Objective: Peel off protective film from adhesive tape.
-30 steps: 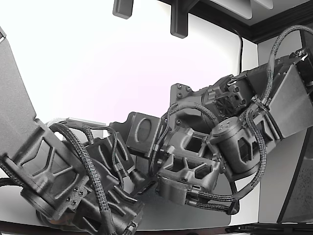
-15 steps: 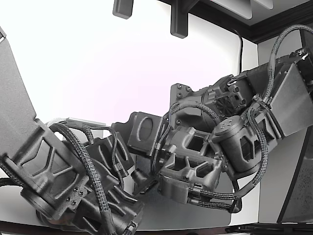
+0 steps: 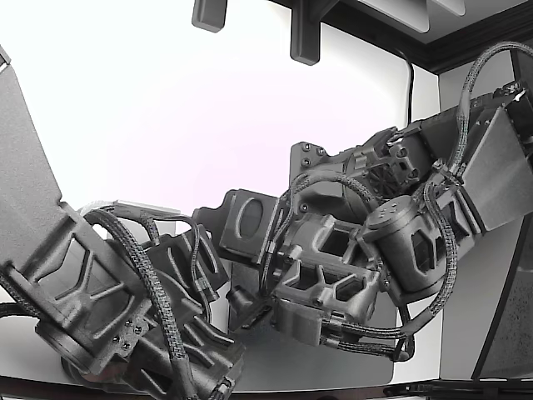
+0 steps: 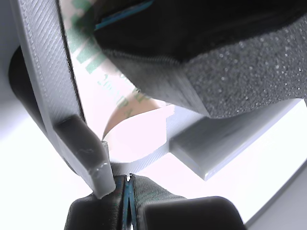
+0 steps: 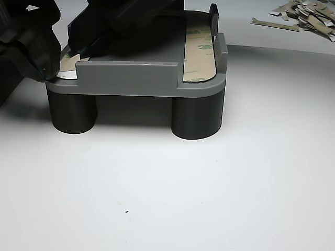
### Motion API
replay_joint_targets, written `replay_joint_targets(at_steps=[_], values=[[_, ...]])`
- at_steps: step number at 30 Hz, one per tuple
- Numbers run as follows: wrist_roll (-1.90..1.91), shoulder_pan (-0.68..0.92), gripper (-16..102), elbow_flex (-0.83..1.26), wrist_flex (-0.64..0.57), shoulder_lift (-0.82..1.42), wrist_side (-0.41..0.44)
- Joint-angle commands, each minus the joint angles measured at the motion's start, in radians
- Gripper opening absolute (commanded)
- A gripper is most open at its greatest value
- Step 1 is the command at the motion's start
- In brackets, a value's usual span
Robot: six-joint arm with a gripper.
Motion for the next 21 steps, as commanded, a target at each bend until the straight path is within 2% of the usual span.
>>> replay_joint_targets(at_steps=[1,6,9,10,11,13,15,16,17,18,21], values=[[-0.006,-0.006,-11,-0.041,0.020,0.018,0.009],[-0.009,-0.006,-11,-0.120,0.109,0.014,0.037],[0.006,-0.018,-11,-0.230,0.273,0.021,0.041],[0.014,-0.023,-7,-0.267,0.336,0.029,0.041],[0.037,-0.028,4,-0.301,0.397,0.038,0.041],[0.103,-0.035,16,-0.354,0.486,0.066,0.052],[0.207,-0.035,51,-0.367,0.495,0.120,0.063],[0.227,-0.046,64,-0.370,0.500,0.153,0.052],[0.235,-0.072,86,-0.368,0.489,0.192,0.025],[0.265,-0.094,100,-0.356,0.459,0.233,0.014],[0.342,-0.137,100,-0.331,0.373,0.341,0.023]])
